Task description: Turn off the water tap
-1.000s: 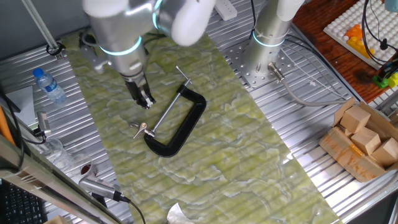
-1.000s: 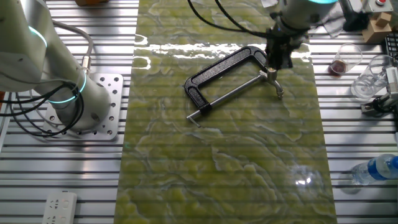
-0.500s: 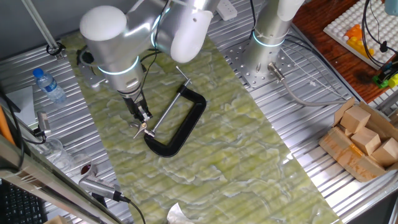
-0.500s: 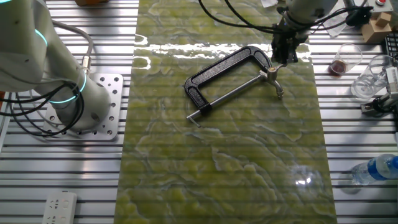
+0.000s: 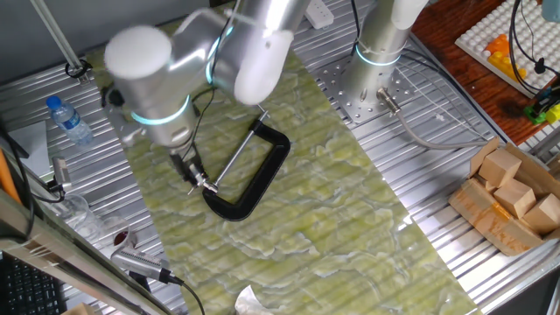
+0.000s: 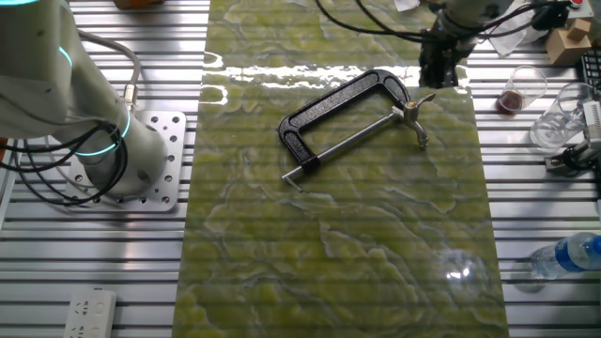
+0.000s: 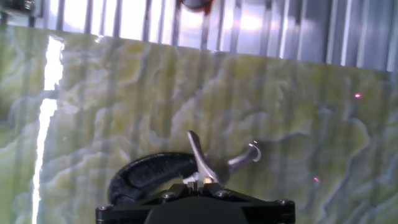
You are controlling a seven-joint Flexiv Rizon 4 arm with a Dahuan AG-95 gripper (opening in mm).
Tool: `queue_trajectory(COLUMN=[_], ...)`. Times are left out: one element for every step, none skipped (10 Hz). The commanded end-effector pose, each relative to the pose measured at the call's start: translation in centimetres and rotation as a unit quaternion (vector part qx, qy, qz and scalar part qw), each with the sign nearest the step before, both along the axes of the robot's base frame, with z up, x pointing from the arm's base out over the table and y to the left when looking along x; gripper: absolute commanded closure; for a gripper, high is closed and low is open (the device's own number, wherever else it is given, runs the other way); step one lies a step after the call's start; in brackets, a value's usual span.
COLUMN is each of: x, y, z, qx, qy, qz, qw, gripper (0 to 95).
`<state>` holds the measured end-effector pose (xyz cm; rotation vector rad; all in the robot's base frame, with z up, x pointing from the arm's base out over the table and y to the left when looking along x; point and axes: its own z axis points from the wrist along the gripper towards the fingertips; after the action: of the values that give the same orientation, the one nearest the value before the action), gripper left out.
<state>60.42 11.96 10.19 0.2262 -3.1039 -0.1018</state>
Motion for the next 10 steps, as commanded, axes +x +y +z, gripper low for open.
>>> queue_trajectory(x=[-0.1,-0.1,-0.2,-0.2,-0.1,-0.1,0.0,0.2,0.4,0.5], y=[0.1,0.1,0.1,0.1,0.0,0.1,0.1,0.2,0.1,-0.1], z=[-0.6,-1.1,-1.5,-1.9,-2.1,-2.3,-2.6,-2.8,-3.0,-3.1], qx=[0.001,0.002,0.002,0.003,0.003,0.003,0.003,0.003,0.003,0.003], qy=[-0.003,-0.004,-0.004,-0.005,-0.005,-0.007,-0.008,-0.01,-0.013,-0.014], qz=[0.002,0.005,0.005,0.005,0.006,0.007,0.007,0.008,0.013,0.019], qw=[1.0,1.0,1.0,1.0,1.0,0.9999,0.9999,0.9999,0.9998,0.9997], gripper=[95.0,95.0,95.0,95.0,95.0,95.0,95.0,95.0,95.0,95.0])
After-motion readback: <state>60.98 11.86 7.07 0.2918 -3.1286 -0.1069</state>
